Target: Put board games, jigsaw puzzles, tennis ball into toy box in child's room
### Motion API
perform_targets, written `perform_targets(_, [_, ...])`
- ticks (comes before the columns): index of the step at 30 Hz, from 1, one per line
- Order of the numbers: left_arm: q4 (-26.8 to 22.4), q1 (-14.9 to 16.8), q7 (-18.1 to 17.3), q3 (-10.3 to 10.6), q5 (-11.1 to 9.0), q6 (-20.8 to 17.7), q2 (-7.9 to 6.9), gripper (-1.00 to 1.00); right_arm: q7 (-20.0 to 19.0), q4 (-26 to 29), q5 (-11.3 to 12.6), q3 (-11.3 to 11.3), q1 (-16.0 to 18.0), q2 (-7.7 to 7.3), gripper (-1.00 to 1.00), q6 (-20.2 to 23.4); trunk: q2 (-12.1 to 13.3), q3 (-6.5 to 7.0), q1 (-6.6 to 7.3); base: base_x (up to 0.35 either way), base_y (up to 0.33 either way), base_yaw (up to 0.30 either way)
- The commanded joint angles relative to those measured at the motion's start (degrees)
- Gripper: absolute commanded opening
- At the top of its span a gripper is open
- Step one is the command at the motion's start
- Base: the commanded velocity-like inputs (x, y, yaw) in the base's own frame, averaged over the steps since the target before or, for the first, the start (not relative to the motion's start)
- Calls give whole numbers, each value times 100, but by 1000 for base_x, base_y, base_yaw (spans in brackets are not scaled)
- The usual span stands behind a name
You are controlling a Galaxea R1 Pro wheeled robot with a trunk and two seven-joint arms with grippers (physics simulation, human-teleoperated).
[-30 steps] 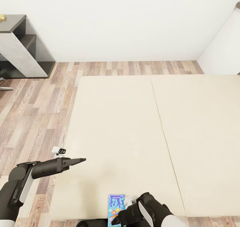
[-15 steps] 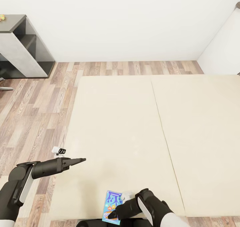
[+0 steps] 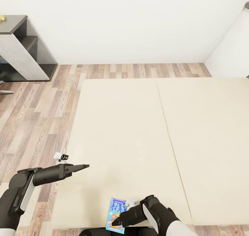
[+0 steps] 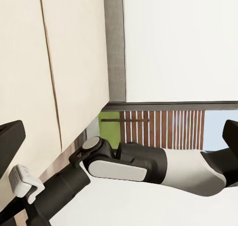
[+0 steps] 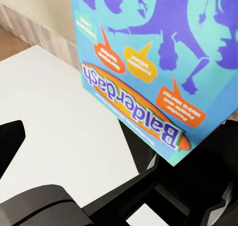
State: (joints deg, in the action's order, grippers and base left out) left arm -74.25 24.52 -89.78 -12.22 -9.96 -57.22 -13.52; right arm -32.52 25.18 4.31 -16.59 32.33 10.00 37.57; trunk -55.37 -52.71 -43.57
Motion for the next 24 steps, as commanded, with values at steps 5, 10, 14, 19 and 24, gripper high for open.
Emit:
perform_targets(5, [-2, 1, -22, 0, 7, -61, -2, 100, 43, 4, 36, -11, 2, 0, 100, 35, -3, -3, -1, 0, 0, 0])
perform_targets(10, [-2, 1, -22, 0, 11, -61, -3, 100, 70, -2, 26, -11, -4, 0, 100, 35, -3, -3, -1, 0, 0, 0])
perform_targets(14, [-2, 1, -22, 0, 11, -61, -2, 100, 70, -3, 28, -11, -6, 0, 100, 16, -3, -3, -1, 0, 0, 0])
perform_targets(19, [-2, 1, -22, 4, 12, -61, 1, 100, 75, 0, 33, -11, -7, 0, 100, -22, -3, -3, -1, 0, 0, 0])
perform_targets(24, [-2, 1, -22, 1, 12, -61, -1, 100, 83, 11, 31, -11, -7, 0, 100, -40, -3, -3, -1, 0, 0, 0])
